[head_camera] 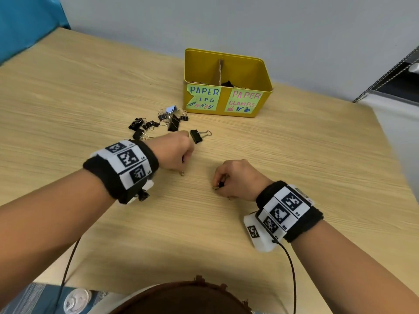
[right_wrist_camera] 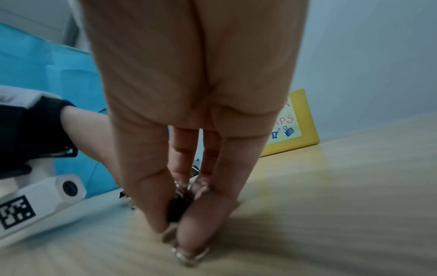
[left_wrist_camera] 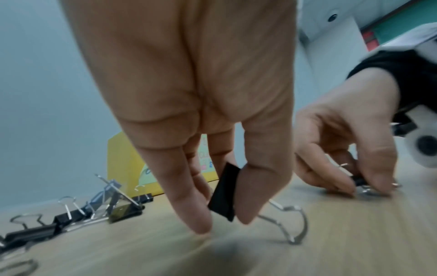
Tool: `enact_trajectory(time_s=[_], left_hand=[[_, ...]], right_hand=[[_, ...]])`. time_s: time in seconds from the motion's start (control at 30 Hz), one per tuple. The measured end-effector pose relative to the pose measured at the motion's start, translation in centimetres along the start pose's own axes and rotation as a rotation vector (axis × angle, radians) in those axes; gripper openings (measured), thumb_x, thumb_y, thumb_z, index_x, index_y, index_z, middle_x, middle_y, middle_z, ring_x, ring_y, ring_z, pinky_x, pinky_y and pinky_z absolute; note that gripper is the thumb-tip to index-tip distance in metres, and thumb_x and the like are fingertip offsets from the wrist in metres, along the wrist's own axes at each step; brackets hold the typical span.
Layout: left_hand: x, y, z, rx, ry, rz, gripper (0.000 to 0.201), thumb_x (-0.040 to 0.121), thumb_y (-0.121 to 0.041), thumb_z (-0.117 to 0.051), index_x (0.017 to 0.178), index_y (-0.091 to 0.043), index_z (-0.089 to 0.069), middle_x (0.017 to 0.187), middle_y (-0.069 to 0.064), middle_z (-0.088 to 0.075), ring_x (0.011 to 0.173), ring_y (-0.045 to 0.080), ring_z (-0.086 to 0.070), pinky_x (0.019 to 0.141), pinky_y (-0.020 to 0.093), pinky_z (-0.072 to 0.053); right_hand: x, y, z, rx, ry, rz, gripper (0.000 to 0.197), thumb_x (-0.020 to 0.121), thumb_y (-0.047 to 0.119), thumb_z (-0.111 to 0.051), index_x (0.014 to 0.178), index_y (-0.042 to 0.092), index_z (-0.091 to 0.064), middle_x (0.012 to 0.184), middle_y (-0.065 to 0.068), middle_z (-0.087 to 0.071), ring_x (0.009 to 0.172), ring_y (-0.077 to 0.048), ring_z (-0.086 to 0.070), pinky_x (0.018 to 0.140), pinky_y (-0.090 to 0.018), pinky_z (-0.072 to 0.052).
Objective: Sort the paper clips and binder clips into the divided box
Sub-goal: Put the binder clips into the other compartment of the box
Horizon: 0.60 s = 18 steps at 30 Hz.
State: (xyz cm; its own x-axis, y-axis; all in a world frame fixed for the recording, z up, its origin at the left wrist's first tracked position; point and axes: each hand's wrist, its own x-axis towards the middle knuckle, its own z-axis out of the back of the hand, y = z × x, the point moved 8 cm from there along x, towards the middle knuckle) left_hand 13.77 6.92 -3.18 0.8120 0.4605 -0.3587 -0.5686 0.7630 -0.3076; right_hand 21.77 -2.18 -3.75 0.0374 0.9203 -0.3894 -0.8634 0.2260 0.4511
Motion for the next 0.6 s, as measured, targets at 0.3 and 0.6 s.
enact_trajectory(time_s=[0.3,0.6], left_hand=[[2.6,-1.2,9.7,-0.201,-0.338,0.03,0.011,0.082,-0.018,-0.065,0.092,-0.019,-0.062,0.088,-0.004,-0.056,0.088,0.017,-0.054,0.074,0.025,-0.041],[8.1,-3.7,17.4,-0.197,-0.589,0.041,0.039,0.088,-0.036,-0.054,0.124,-0.021,-0.058,0.128,0.006,-0.06,0.121,0.025,-0.052,0.104,0.037,-0.04]], right_hand=[[2.3,-1.5,18.3,0.234,-0.829,-0.054,0.023,0.08,0.013,-0.068,0.103,0.014,-0.069,0.099,-0.007,-0.067,0.082,-0.019,-0.066,0.08,-0.031,-0.056],[7.2,-4.3,19.8,0.295,-0.777,-0.101,0.038,0.088,0.004,-0.048,0.123,0.011,-0.061,0.123,-0.008,-0.065,0.116,-0.018,-0.059,0.103,-0.025,-0.043]])
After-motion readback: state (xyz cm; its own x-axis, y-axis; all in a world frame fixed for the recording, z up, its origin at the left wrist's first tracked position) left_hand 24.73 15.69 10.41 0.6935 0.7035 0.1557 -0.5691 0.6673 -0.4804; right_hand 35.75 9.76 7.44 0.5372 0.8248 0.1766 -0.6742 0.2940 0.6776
